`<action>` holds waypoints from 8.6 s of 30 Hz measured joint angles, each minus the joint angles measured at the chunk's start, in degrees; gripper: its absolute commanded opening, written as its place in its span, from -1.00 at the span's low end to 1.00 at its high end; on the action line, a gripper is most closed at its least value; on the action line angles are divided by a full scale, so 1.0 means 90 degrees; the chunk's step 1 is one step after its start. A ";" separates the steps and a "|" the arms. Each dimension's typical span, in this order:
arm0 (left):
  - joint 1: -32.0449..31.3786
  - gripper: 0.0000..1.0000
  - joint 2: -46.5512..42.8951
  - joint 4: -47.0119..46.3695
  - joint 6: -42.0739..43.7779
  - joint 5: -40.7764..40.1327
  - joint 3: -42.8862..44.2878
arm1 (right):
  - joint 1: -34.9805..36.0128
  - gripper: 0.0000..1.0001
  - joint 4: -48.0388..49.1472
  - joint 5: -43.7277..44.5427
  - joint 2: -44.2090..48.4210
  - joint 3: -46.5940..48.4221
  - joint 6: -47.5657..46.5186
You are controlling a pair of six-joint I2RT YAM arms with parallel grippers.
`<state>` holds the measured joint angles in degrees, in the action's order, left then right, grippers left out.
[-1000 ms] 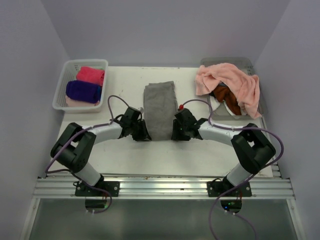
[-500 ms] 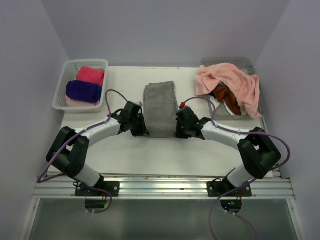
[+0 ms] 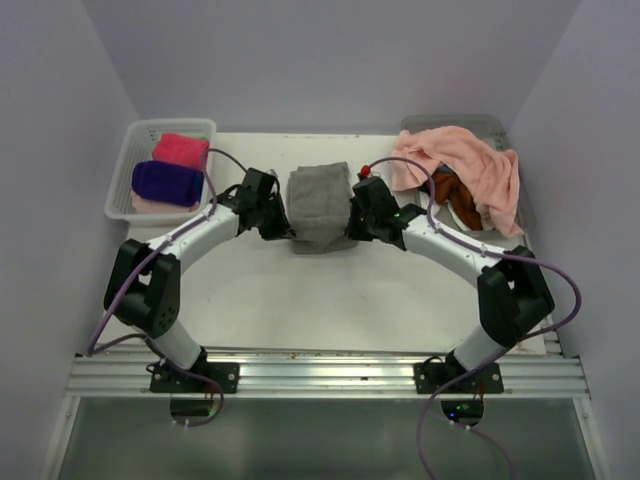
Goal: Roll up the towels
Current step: Roll the towel
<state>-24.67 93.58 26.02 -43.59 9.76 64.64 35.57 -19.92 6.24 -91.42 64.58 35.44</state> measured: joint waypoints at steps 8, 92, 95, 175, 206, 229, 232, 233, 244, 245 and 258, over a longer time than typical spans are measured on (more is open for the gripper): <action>0.0107 -1.00 0.0991 0.0238 0.0250 -0.0265 0.1052 | -0.0316 -1.00 0.0017 -0.0024 -0.1093 0.0755 -0.0206; 0.0085 -0.75 0.0607 0.0835 0.1984 -0.0495 0.0690 | 0.1938 0.18 -0.0287 0.1098 0.0206 -0.0119 -0.0855; 0.0206 -0.73 0.0284 0.1001 0.2040 -0.0447 0.0804 | 0.2480 0.30 -0.0325 0.1486 0.0036 0.0097 -0.1591; 0.0585 -1.00 0.0219 -0.0925 -0.0549 0.1277 -0.1372 | 0.3123 0.32 0.0498 0.1452 -0.0937 0.0299 -0.4068; 0.1382 0.42 -0.0724 -0.0447 -0.0294 0.1146 -0.1379 | 0.2506 -1.00 0.1098 -0.0172 -0.1557 0.0306 -0.3835; 0.1166 0.33 -0.1982 -0.0797 0.0345 0.1073 -0.2222 | -0.0012 -1.00 0.0806 -0.5306 -0.2426 0.1083 -0.1076; 0.1112 0.01 -0.2271 -0.1052 0.0301 0.1086 -0.2380 | -0.0112 -1.00 0.0877 -0.5540 -0.2523 0.1083 -0.0862; 0.1098 -0.16 -0.2307 -0.1122 0.0301 0.1095 -0.2387 | -0.0141 -1.00 0.0894 -0.5615 -0.2555 0.1083 -0.0801; 0.0386 -1.00 -0.1649 -0.2052 0.0466 0.1564 -0.2062 | -0.0476 -1.00 0.1372 -0.6241 -0.2681 0.1076 -0.0083; 0.0386 -1.00 -0.1518 -0.2113 0.0464 0.1574 -0.2013 | -0.0505 -1.00 0.1450 -0.6312 -0.2713 0.1069 -0.0010; 0.0386 -1.00 -0.0175 -0.2977 0.0408 0.1807 -0.1622 | -0.0614 -1.00 0.1892 -0.6518 -0.2849 0.0838 0.0444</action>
<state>-21.19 92.01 -0.78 -39.92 26.02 50.04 30.04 -2.90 -52.42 -117.05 72.12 39.44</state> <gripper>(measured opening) 0.005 0.056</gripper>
